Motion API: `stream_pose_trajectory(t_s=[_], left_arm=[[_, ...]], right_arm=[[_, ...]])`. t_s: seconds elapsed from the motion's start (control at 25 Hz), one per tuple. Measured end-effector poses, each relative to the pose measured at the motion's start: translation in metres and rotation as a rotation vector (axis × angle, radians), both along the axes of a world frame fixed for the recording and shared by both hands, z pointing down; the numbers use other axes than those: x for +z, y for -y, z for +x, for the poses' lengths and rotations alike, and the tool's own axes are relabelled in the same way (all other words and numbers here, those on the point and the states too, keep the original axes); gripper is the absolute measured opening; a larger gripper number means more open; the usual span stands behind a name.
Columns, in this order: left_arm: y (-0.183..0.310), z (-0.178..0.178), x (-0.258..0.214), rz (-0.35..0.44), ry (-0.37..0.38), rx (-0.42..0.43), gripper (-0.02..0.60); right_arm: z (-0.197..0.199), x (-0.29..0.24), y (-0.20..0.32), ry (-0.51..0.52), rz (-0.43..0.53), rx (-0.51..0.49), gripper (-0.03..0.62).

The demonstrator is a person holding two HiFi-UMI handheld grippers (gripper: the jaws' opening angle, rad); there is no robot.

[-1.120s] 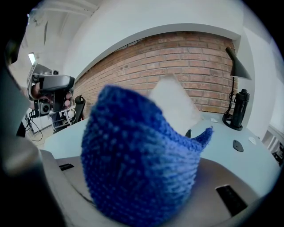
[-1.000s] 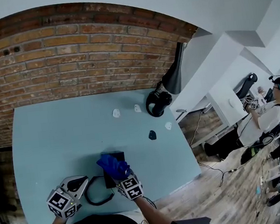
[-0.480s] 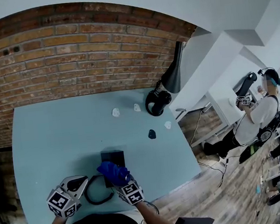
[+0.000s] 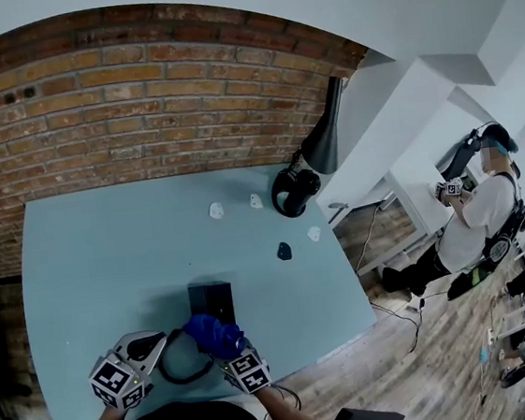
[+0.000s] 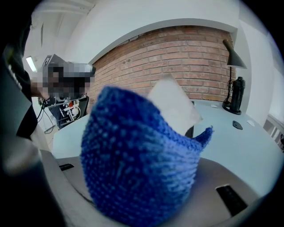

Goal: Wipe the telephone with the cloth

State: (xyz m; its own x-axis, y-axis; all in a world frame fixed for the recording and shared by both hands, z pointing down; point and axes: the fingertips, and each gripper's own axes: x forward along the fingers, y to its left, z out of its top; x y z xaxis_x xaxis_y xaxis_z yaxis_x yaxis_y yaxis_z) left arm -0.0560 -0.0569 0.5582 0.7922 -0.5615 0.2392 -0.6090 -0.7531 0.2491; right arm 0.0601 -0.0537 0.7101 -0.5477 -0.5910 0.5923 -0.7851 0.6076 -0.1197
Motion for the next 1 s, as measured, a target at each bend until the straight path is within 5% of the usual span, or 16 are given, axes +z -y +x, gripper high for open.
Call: stream_pose_trajectory(t_s=[0.44,0.68,1.0], left_arm=[[0.001,-0.006,0.005,-0.013,0.003,-0.012,0.021],[0.005,-0.017,0.007,-0.023,0.014,-0.028,0.021],[0.005,-0.014,0.001,-0.016,0.015,-0.029,0.021]], right_arm=[[0.002,0.004,-0.034,-0.015,-0.112,-0.092,0.19],[0.008,-0.057,0.007,0.1,0.046,-0.027,0.19],[0.027,-0.114,0.1,0.133,0.229,0.062,0.19]])
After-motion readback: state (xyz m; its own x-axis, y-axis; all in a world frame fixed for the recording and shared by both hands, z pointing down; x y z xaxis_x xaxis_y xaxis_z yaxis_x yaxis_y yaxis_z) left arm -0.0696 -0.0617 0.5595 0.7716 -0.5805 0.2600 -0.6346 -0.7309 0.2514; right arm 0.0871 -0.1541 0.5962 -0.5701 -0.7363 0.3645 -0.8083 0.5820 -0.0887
